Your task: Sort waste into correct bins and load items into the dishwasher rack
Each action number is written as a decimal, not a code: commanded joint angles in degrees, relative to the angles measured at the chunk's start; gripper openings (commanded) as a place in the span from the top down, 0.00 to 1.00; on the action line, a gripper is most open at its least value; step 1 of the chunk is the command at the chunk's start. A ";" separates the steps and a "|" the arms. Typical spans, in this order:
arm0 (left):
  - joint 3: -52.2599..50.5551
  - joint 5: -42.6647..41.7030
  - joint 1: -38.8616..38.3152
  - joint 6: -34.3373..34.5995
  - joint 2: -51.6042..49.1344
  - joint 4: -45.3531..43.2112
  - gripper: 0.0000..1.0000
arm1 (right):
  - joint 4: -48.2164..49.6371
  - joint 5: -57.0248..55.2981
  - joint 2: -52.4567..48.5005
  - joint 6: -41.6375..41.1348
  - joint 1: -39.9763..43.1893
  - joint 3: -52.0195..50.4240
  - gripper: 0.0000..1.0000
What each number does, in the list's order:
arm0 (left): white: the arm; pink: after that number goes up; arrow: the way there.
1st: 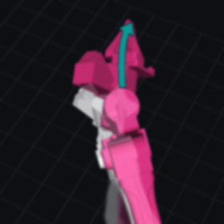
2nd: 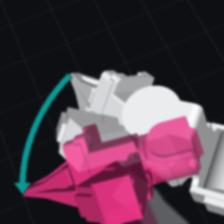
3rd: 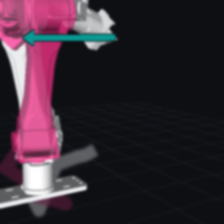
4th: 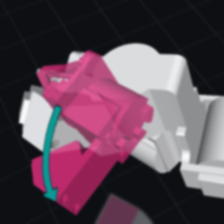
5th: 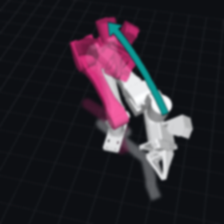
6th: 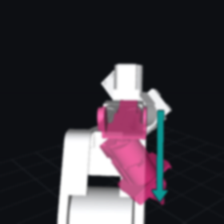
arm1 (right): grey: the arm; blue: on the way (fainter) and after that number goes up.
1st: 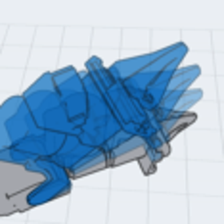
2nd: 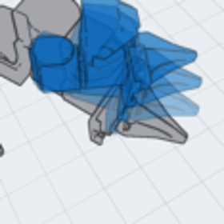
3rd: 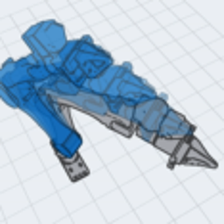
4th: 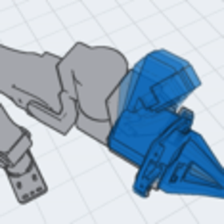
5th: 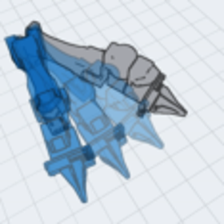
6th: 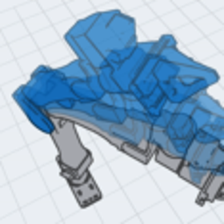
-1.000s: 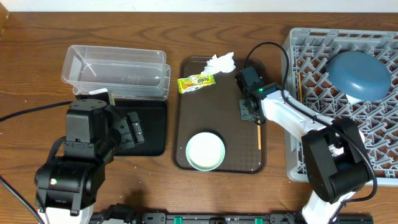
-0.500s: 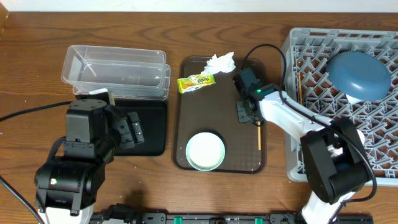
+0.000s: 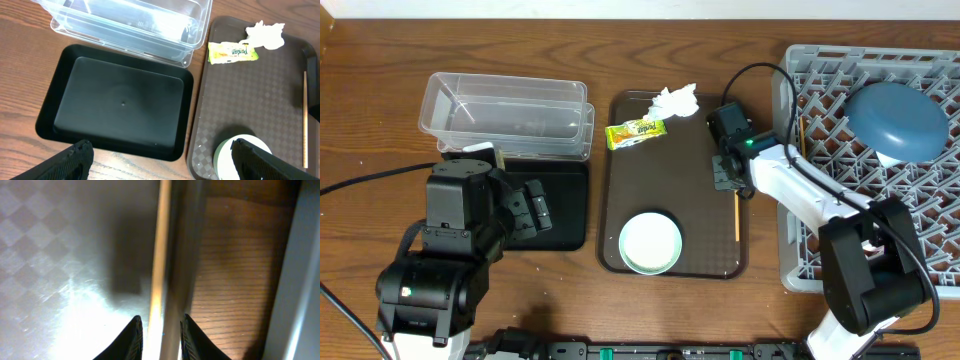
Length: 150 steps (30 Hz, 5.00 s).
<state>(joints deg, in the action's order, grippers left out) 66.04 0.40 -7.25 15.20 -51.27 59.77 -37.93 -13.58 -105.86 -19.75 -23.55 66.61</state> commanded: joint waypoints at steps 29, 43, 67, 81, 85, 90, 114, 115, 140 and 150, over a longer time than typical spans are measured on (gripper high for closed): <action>0.61 0.70 -0.17 0.07 0.04 0.00 0.10 | -1.90 9.11 29.81 -0.31 10.93 -0.85 0.99; 0.61 0.70 -0.17 0.07 0.04 0.00 0.09 | -3.04 7.89 21.73 19.34 20.72 -2.12 0.99; 0.61 0.70 -0.17 0.07 0.04 0.00 0.09 | -7.76 26.58 53.00 11.98 19.74 0.52 0.01; 0.61 0.70 -0.17 0.07 0.04 0.00 0.10 | -24.46 33.73 74.34 11.89 19.74 0.52 0.01; 0.61 0.70 -0.17 0.07 0.04 0.00 0.09 | -27.19 30.47 75.43 15.08 19.78 0.48 0.01; 0.61 0.70 -0.17 0.07 0.04 0.00 0.10 | -26.05 29.42 75.41 23.06 19.78 -0.42 0.01; 0.61 0.70 -0.17 0.07 0.04 0.00 0.09 | 15.17 24.28 100.98 21.55 20.65 -51.01 0.01; 0.61 0.70 -0.17 0.07 0.04 0.00 0.09 | 15.52 24.30 102.99 21.53 20.65 -52.92 0.01; 0.61 0.70 -0.17 0.07 0.04 0.00 0.10 | 34.75 24.52 105.55 21.51 20.63 -66.29 0.01; 0.61 0.70 -0.17 0.07 0.04 0.00 0.10 | 34.75 24.52 105.55 21.51 20.63 -66.29 0.01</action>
<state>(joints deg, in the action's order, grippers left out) 66.04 0.40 -7.25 15.18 -51.27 59.77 -3.31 11.31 -0.69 2.50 -3.46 0.62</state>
